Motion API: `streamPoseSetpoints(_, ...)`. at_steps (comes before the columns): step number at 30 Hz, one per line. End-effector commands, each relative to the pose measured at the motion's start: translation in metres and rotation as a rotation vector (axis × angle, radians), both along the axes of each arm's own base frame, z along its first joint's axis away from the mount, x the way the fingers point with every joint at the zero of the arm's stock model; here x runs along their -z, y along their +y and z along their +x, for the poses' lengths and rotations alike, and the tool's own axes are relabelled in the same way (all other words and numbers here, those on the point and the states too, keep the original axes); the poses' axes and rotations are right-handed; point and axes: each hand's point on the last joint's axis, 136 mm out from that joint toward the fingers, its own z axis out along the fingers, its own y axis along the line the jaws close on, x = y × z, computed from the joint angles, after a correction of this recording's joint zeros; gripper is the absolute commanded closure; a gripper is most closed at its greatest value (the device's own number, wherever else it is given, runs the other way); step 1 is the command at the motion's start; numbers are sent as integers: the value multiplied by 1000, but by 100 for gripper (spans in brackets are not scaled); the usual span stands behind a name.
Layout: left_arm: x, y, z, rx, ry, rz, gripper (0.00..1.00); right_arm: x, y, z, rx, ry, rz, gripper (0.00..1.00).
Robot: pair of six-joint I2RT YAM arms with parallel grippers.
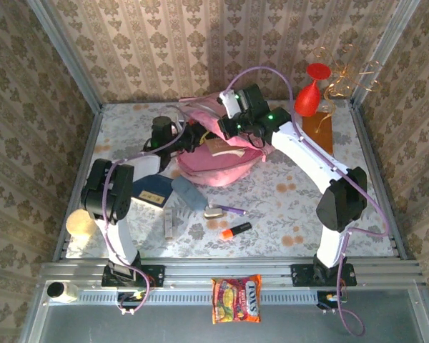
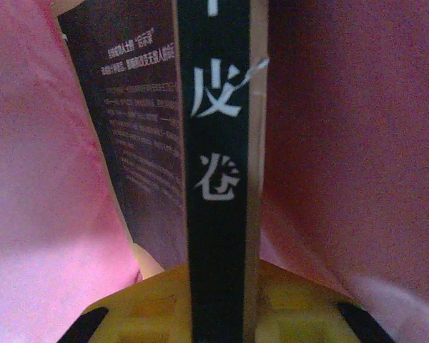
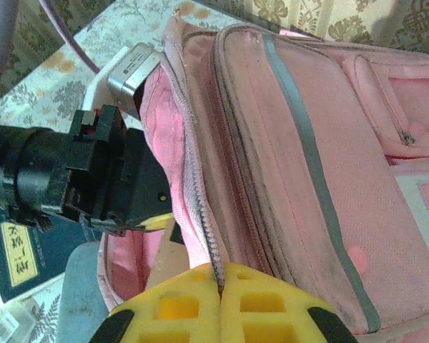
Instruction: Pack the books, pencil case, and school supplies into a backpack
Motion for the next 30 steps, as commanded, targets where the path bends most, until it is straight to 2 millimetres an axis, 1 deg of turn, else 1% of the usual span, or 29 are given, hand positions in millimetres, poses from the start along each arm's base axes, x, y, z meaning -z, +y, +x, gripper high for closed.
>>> streamPoseSetpoints(1, -60, -7, 19, -50, -243, -75, 100, -53, 1, -2, -3, -101, 120, 100)
streamPoseSetpoints(2, -49, -8, 19, -54, -238, -53, 100, -51, 0, -2, -2, -98, 121, 100)
streamPoseSetpoints(4, -21, -8, 20, -67, -205, -11, 100, -48, 0, -2, -6, -84, 124, 100)
streamPoseSetpoints(6, 13, -8, 19, -80, -154, 40, 100, -43, 1, -3, -12, -70, 123, 100)
streamPoseSetpoints(9, 53, -8, 14, -83, -100, 118, 100, -36, 3, -4, -21, -54, 122, 100)
streamPoseSetpoints(11, 73, -8, 9, -74, -79, 183, 100, -31, 4, -5, -28, -42, 119, 100)
streamPoseSetpoints(14, 102, -2, 0, -84, -20, 290, 100, -24, 4, -7, -32, -24, 111, 100)
streamPoseSetpoints(16, 115, 3, -3, -96, 19, 341, 100, -22, 4, -7, -33, -18, 106, 100)
streamPoseSetpoints(18, 123, 6, -3, -110, 41, 391, 100, -19, 4, -8, -35, -11, 102, 100)
streamPoseSetpoints(19, 123, 6, -3, -114, 37, 410, 100, -19, 4, -8, -36, -9, 102, 100)
streamPoseSetpoints(22, 108, -2, 6, -101, -27, 417, 100, -17, 5, -8, -37, -3, 100, 100)
streamPoseSetpoints(25, 83, -13, 20, -114, -118, 334, 100, -14, 5, -7, -37, 3, 97, 100)
streamPoseSetpoints(28, 69, -20, 31, -133, -154, 259, 100, -9, 3, -8, -33, 12, 89, 100)
streamPoseSetpoints(30, 67, -22, 38, -146, -148, 250, 100, -5, 2, -9, -30, 19, 84, 100)
